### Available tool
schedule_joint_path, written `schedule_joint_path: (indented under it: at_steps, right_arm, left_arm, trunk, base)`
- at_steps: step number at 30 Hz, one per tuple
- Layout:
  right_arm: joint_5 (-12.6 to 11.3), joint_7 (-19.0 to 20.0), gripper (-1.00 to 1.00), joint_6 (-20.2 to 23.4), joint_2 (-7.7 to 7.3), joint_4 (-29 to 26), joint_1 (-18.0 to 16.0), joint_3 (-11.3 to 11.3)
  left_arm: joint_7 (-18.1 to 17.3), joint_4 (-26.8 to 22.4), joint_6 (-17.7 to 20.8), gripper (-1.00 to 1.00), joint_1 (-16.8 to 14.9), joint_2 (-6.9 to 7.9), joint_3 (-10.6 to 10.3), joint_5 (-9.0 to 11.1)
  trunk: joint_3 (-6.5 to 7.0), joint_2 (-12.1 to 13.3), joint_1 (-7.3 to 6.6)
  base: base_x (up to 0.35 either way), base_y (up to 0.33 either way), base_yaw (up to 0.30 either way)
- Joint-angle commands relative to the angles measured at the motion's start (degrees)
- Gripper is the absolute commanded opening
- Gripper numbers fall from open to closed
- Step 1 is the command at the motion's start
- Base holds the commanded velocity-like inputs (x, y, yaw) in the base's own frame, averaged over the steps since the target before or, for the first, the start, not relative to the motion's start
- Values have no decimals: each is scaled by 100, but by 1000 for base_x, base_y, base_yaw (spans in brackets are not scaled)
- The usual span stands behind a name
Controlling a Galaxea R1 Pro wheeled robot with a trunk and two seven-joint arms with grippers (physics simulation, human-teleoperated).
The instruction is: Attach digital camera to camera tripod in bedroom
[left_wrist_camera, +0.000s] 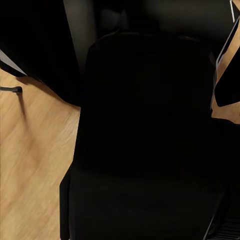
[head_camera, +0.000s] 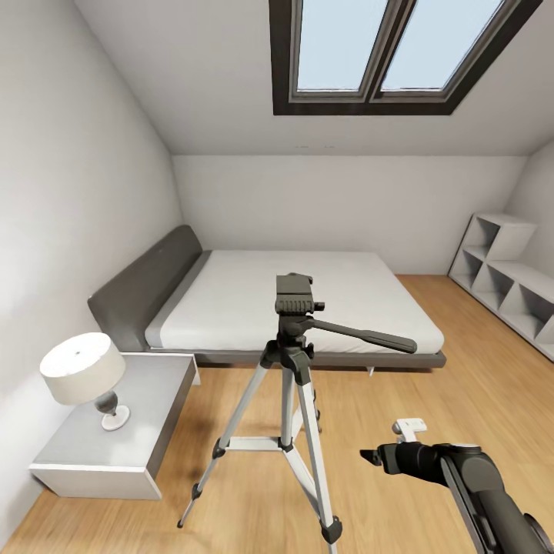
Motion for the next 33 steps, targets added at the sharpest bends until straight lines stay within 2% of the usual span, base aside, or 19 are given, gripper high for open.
schedule_joint_path:
  at_steps: [1, 19, 24, 33]
  right_arm:
    - [60, 59, 100, 14, 1, -6, -3, 1]
    - [104, 55, 100, 25, 1, -6, -4, 54]
    - [120, 55, 100, 29, 3, -6, -4, 55]
    - [95, 57, 100, 30, 9, -2, -4, 47]
  left_arm:
    - [-24, 4, -12, -100, -3, 0, -44, 45]
    - [-28, 4, -9, -100, -3, -4, -65, 14]
    - [-25, 4, -7, -100, -3, -2, -48, 72]
    - [-24, 4, -7, -100, -3, 0, -45, 70]
  trunk:
    - [-7, -6, 1]
    - [-7, -6, 1]
    - [-7, -6, 1]
    - [-7, -6, 1]
  base:
    - [0, 0, 0]
    - [-87, 0, 0]
    - [-180, 0, 0]
    - [-12, 0, 0]
